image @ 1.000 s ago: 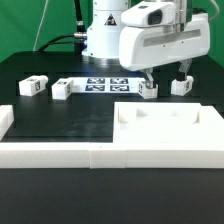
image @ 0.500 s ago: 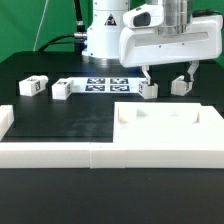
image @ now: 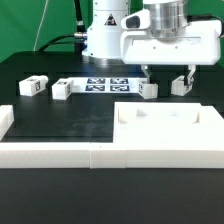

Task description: Assemble one leg

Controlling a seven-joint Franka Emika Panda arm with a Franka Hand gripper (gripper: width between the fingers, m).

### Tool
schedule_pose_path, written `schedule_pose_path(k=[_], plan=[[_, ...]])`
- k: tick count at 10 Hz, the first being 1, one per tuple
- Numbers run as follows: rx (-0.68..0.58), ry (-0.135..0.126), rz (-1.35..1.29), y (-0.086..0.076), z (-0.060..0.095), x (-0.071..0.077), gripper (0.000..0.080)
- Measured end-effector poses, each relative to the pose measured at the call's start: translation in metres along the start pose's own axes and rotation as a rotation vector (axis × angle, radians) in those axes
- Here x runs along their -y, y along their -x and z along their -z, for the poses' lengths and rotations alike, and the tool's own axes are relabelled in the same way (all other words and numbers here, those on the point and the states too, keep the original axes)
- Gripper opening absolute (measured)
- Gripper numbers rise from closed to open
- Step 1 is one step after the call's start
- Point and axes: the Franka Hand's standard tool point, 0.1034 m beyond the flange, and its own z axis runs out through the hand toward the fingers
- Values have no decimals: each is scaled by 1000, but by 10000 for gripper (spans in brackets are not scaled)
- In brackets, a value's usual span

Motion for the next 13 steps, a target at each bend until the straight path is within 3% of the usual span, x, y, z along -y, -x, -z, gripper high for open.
schedule_pose_path(k=[3,6,8,9,13], plan=[[12,11,41,22,-5,6,649],[53,24,71,20,-6,3,649],[163,51,101,17,-6,-4,649],[250,47,101,13,-5,-8,649],[597,97,70,33,0,-8,649]])
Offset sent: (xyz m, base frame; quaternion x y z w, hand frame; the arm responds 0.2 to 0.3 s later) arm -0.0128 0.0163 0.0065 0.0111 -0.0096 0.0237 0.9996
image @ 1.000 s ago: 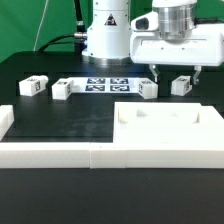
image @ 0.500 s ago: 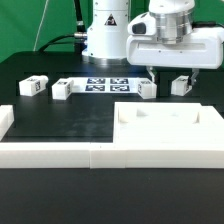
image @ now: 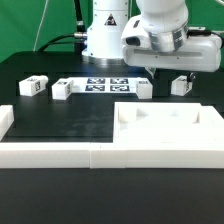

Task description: Assemble one leg

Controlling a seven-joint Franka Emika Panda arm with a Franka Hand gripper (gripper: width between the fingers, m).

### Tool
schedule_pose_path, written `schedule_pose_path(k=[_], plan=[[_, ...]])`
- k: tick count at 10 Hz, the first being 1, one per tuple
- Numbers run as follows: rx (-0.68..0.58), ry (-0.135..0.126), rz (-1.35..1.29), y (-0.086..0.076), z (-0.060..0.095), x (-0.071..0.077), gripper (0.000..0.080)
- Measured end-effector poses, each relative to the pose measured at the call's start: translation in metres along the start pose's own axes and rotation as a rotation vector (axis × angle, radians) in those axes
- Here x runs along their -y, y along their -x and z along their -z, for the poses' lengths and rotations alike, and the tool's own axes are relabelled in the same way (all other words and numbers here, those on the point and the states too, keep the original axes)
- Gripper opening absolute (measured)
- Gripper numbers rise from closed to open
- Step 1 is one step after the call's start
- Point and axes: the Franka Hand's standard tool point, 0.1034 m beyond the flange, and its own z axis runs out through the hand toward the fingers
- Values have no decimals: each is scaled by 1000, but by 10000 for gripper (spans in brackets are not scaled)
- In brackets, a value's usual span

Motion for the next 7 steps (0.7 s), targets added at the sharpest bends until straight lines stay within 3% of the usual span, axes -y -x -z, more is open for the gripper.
schedule_pose_path(k=[2,4,7], plan=[[158,18,-12,9,-8,-1,649],[278,29,-22,8,-20,-1,649],[240,45,-8,9,-36,8,649]])
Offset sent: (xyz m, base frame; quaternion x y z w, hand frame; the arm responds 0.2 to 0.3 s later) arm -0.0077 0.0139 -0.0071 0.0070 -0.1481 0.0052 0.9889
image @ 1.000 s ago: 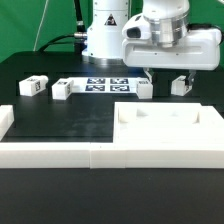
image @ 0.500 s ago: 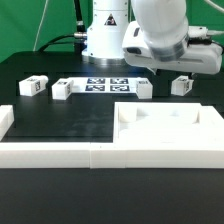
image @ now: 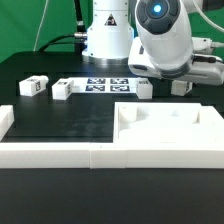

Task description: Assemble one leg

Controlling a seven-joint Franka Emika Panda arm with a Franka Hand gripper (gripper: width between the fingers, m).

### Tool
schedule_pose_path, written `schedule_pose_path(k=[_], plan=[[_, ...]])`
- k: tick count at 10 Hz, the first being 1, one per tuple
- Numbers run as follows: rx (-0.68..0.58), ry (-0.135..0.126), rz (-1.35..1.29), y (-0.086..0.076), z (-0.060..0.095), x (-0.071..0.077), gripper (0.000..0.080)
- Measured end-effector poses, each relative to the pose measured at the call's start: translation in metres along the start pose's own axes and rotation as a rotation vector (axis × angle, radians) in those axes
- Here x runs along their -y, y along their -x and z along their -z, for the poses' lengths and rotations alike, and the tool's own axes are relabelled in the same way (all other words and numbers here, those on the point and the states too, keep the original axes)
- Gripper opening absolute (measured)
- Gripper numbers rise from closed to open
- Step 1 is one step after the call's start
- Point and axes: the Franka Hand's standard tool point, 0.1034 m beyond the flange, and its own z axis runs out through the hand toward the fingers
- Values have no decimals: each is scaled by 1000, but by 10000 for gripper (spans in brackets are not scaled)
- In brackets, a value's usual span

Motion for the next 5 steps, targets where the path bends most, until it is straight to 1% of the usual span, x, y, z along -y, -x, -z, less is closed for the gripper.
schedule_pose_path(k=[2,3,4,5], plan=[[-4,17,1,1,-5,6,649],[5,20,4,2,-4,7,539],[4,19,4,2,-4,7,403],[4,19,4,2,-4,7,403]])
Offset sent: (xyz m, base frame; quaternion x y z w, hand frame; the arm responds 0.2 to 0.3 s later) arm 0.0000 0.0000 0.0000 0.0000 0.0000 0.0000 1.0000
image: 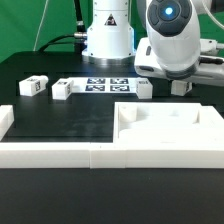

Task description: Assemble one leg

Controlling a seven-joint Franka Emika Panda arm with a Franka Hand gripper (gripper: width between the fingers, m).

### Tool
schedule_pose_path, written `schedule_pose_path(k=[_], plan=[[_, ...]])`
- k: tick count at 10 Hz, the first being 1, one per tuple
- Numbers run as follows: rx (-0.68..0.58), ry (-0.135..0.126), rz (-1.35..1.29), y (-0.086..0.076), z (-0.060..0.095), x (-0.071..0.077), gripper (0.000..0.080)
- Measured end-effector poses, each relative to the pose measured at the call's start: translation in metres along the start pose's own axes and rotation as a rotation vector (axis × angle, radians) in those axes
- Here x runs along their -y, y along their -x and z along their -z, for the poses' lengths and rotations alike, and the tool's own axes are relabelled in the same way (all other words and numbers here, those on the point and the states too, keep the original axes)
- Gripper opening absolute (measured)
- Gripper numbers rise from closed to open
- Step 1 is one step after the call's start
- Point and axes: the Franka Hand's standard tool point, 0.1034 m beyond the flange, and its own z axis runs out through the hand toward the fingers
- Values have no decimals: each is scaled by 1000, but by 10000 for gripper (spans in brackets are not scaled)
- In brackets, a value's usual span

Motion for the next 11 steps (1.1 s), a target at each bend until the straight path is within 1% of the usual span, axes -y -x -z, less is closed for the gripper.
schedule_pose_path(k=[1,6,7,9,11], plan=[[0,0,0,0,0,0,287],[0,0,0,0,0,0,287],[1,-1,8,0,2,-1,287],[2,-16,25,10,28,-9,287],[-19,-19,35,28,50,-9,287]])
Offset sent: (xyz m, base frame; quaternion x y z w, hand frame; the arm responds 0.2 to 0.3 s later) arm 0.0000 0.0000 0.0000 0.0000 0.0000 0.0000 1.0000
